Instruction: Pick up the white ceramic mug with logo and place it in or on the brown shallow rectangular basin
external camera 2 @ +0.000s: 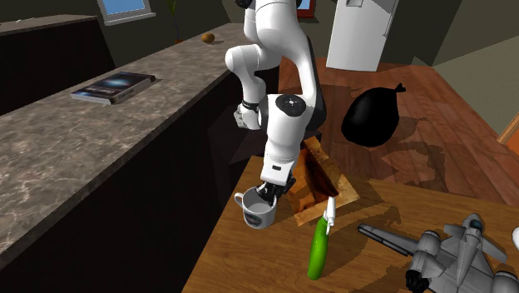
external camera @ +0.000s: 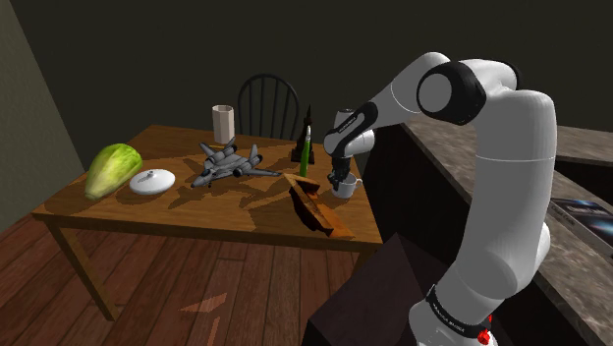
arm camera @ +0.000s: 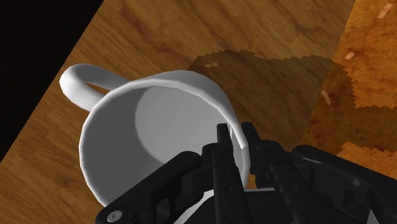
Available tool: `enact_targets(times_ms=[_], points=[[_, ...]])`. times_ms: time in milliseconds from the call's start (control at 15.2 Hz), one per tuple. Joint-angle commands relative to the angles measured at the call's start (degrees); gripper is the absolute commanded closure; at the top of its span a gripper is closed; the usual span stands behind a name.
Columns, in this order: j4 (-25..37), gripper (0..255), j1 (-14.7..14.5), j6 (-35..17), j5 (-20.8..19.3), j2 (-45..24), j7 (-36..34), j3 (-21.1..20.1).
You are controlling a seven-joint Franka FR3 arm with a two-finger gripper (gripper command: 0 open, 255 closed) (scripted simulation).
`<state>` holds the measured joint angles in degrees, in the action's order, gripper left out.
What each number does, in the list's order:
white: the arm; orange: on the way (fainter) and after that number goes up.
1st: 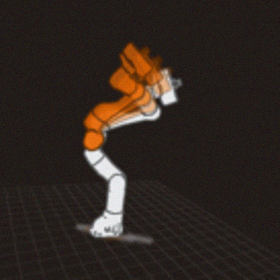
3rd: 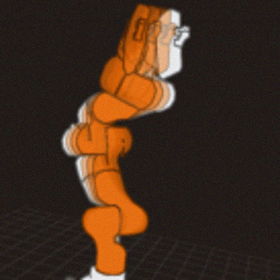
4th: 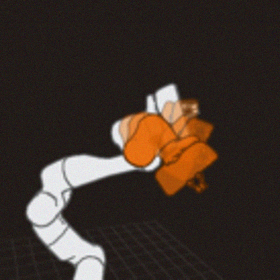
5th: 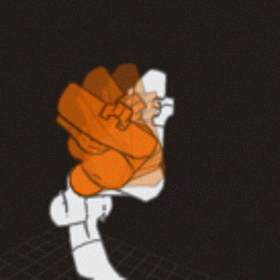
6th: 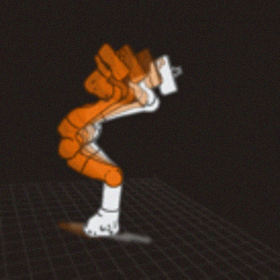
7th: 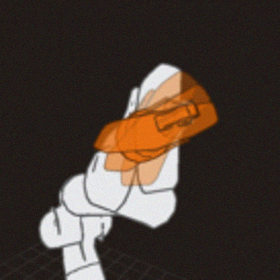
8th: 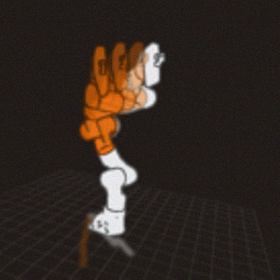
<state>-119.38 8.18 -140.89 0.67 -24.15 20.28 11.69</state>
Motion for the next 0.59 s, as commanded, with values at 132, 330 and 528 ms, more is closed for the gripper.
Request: enact_targets(times_ms=[132,330,528], points=[[0.0,255,-0.2,1.8,-0.4,1.8,-0.2,0.3],[0.2,255,-0.4,3.7,-0.8,3.5,-0.3,0.5],[0.5,255,-0.6,5.6,-1.2,5.2,-0.4,0.7]])
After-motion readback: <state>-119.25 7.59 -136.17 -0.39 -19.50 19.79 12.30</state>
